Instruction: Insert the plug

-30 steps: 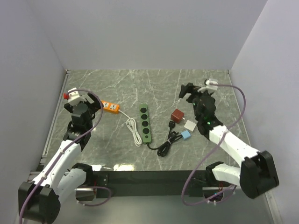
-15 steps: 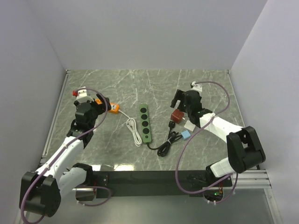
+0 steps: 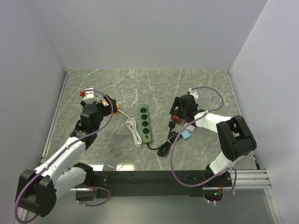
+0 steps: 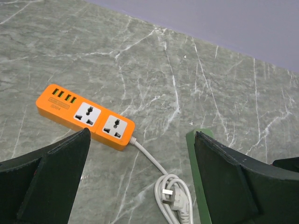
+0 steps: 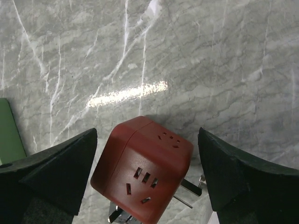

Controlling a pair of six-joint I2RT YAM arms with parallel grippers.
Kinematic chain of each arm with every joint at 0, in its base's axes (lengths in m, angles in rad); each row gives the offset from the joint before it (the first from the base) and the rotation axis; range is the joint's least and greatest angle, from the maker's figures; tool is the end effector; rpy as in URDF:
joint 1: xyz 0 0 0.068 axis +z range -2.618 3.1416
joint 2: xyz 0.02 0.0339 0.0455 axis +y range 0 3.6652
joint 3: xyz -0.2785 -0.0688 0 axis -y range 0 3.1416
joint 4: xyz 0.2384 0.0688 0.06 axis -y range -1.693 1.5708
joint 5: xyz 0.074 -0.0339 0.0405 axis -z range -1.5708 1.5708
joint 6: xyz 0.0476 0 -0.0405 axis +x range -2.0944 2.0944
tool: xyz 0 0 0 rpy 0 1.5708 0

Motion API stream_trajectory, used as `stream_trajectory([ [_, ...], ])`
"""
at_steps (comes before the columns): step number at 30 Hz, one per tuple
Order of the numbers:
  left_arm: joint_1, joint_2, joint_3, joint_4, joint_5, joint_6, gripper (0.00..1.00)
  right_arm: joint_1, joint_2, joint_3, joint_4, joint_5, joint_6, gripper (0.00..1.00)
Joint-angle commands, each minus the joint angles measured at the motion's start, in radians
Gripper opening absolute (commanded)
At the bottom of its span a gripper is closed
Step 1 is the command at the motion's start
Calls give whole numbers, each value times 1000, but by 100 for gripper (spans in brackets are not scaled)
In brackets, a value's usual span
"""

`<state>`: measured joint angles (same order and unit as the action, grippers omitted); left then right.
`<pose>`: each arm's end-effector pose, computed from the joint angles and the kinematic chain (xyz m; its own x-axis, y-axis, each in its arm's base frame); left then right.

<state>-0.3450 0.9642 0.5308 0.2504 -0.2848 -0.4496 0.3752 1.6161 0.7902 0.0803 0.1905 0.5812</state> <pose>0.2120 -0.0620 0.2749 -0.1823 -0.3777 -0.9078 -0.0163 0.9243 -0.3813 0.3076 0.1115 0.1752 -0.6541 0.3218 -0.6846 0.1540 0.9427 0.2960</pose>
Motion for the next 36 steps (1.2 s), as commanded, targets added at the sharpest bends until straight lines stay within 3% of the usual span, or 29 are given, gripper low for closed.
stream_trajectory([
  [1,-14,-16,3,52,-22,9,99,-4,-2,3,16,-2,20,94],
  [5,-51,-15,-2,67,-27,20,99,-2,-8,-28,21,-29,31,86],
  [6,-57,-10,-6,79,-28,25,99,-2,-12,-34,32,-34,32,77],
  [8,-81,-7,-12,96,-31,37,99,-2,-13,-43,33,-43,31,71],
  [9,-91,-1,-20,105,-21,41,99,-4,-10,-42,30,-43,28,55],
  [11,-121,7,-31,141,-4,55,98,-2,-7,-23,24,-62,22,35],
  [12,-132,16,-44,160,13,61,98,-2,-8,-16,24,-69,20,14],
  [14,-173,36,-58,216,55,77,98,-2,-19,13,22,-100,16,0],
  [20,-285,132,-42,321,119,88,98,-1,-88,87,44,-163,40,0],
  [25,-359,229,3,432,160,39,98,25,-203,83,168,-217,100,0],
  [36,-388,389,89,694,269,-97,98,136,-346,11,433,-224,230,0],
])
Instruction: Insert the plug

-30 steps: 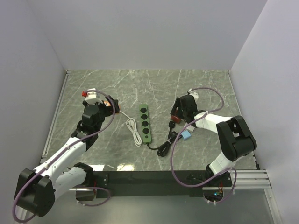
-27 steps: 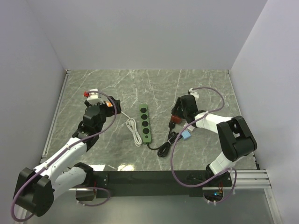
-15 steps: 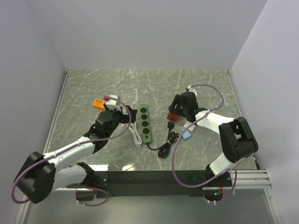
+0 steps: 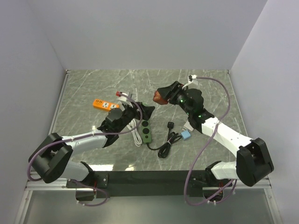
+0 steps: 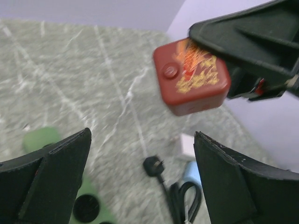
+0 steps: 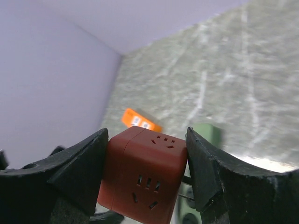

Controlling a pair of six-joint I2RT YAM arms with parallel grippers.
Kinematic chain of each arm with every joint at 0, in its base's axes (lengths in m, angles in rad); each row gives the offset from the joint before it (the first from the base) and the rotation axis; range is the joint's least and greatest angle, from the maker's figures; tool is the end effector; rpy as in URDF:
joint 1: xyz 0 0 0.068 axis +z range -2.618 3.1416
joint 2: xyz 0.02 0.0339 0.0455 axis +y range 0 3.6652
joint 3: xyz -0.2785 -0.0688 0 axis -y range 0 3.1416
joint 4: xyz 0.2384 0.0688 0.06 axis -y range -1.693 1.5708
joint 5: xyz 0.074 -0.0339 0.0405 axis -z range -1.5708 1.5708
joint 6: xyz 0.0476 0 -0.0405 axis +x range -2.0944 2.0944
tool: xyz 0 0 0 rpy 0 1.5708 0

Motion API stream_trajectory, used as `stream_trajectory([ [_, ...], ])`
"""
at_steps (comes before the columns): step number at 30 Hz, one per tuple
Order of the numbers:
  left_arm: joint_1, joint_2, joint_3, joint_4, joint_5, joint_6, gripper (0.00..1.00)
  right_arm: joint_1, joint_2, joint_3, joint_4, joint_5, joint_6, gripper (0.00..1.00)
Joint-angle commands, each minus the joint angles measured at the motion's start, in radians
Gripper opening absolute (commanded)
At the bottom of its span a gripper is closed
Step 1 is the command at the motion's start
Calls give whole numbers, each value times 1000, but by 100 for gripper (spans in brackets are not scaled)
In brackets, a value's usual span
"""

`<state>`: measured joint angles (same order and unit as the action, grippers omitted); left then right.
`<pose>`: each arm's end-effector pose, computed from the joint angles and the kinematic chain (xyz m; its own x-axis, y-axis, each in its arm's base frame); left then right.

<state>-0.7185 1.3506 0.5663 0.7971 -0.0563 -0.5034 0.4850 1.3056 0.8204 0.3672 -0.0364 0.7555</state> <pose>0.2214 -0.1901 0.2609 -0.2882 -0.3878 -0.8755 0.5432 0.6867 -0.4830 0.2704 0.1445 0.3098 -0.4172 0.5547 -0.7199 -0.2910 0.6689 0.6840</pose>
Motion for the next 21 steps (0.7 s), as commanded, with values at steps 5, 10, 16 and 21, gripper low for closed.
stream_trajectory([
  [5,-38,-18,52,191,47,-35,96,46,-45,-53,214,10,90,0],
  [10,-55,-15,50,206,59,-32,96,58,-40,-81,285,-3,125,0],
  [16,-70,16,84,194,64,-34,97,73,-39,-95,317,6,140,0],
  [21,-81,44,109,197,59,-21,97,83,-48,-109,325,18,139,0],
])
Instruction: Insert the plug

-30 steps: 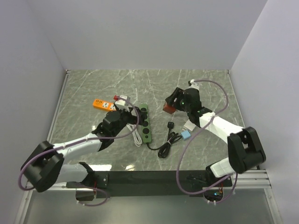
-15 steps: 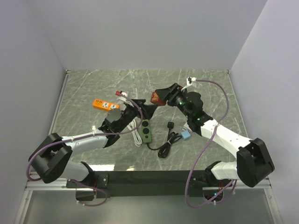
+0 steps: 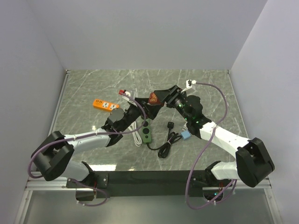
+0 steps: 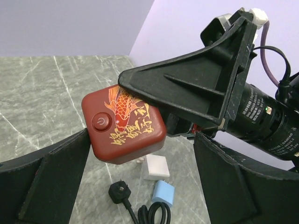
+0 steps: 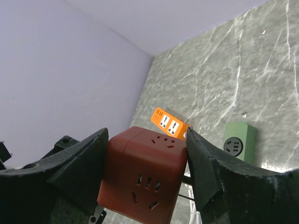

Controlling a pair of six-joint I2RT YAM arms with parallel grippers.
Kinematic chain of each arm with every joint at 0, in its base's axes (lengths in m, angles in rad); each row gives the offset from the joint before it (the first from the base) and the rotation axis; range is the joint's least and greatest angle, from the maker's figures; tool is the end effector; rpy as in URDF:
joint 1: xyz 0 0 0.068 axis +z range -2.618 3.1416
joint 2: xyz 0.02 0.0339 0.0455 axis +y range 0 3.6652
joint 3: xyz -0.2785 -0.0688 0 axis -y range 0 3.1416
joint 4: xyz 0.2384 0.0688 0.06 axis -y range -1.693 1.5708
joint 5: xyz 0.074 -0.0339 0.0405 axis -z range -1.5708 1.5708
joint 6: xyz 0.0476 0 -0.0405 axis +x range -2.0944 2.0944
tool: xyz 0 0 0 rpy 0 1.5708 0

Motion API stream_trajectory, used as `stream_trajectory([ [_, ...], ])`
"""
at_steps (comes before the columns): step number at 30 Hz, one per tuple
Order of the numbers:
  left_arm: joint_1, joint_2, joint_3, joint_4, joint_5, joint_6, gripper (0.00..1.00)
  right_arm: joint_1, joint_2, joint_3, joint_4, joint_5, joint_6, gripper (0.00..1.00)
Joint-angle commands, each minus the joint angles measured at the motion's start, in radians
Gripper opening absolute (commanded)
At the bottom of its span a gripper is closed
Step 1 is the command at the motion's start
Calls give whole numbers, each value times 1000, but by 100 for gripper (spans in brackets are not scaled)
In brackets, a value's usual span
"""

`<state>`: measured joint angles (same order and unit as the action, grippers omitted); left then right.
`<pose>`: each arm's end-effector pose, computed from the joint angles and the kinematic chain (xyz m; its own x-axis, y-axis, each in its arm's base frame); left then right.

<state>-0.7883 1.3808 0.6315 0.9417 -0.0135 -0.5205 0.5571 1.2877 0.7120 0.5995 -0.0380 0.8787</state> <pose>0.2135 -0.2138 0.2918 -0.2310 -0.4729 -0.8503 0.6741 0.5523 -0.4904 0.2506 0.1582 0.3043 -0.4187 0.6456 -0.6387 -0.3733 0.5188 0.7691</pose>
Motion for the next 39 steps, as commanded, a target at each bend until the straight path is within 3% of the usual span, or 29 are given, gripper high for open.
stream_trajectory([
  [1,-14,15,42,60,17,-1,97,12,-33,-3,98,20,17,0],
  [6,-15,41,85,3,17,10,96,18,-36,-2,92,16,9,0],
  [11,-15,60,97,-21,-42,23,79,20,-44,-17,114,1,16,0],
  [18,-15,66,97,-38,-118,72,34,21,-42,-42,155,-20,-4,0],
  [21,-15,58,88,-34,-143,112,0,23,-34,-42,155,-23,-18,2],
  [24,-15,44,77,-29,-144,172,0,23,-25,-40,163,-34,-41,18],
  [25,-15,34,67,-17,-144,187,0,23,-25,-40,163,-34,-52,32],
  [27,-15,26,56,-11,-146,235,0,23,-16,-39,164,-34,-66,46],
  [28,-15,15,45,-11,-155,250,0,21,-14,-40,164,-30,-79,62],
  [30,-15,3,34,-17,-161,296,0,23,-11,-36,157,-19,-107,73],
  [31,-15,-9,27,-20,-167,312,0,21,-10,-34,154,-14,-118,84],
  [39,20,-84,-9,-173,-96,425,0,6,5,36,66,-16,-273,94],
])
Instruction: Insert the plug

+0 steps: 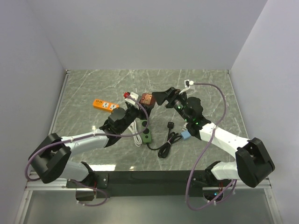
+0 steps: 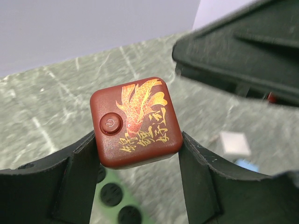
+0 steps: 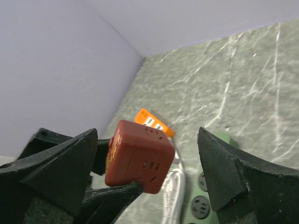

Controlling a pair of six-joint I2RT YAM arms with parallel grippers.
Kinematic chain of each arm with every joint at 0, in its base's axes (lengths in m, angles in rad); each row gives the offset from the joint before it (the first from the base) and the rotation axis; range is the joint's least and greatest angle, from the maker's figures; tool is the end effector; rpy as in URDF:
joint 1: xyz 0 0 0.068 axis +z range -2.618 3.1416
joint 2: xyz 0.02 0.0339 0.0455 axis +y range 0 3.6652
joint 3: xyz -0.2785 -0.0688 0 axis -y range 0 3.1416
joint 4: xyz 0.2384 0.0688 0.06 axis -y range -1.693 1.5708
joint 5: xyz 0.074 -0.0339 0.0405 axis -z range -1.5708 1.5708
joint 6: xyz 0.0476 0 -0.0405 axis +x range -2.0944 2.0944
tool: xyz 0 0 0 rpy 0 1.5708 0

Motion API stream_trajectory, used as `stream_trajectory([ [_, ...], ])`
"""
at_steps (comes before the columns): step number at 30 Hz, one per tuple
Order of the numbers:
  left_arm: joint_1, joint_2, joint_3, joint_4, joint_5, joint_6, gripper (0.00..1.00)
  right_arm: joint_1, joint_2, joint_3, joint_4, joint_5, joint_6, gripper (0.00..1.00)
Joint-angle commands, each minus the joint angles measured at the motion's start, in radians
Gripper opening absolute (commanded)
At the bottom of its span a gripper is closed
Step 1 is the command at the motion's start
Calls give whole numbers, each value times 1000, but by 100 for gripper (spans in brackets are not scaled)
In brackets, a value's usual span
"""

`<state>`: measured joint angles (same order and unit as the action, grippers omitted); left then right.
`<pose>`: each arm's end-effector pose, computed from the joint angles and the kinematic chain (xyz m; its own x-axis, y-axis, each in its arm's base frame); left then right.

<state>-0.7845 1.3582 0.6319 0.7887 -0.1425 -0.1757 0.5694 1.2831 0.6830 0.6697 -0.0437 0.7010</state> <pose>0.2172 -0.2073 0.2798 -0.0613 -0.1833 -0.9811 0.5975 0.7807 -0.1832 0.2455 0.1596 0.3039 -0.3263 0.5562 -0.7643 -0.4774 0.6009 0.6411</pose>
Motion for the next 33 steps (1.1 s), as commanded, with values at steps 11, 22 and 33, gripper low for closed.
stream_trajectory([
  [11,88,-148,43,-439,369,311,0,-39,107,380,-594,-372,-734,95],
  [22,90,-139,78,-457,363,311,0,-25,145,461,-838,-533,-851,94],
  [33,88,-114,112,-473,365,306,0,84,226,487,-854,-507,-857,92],
])
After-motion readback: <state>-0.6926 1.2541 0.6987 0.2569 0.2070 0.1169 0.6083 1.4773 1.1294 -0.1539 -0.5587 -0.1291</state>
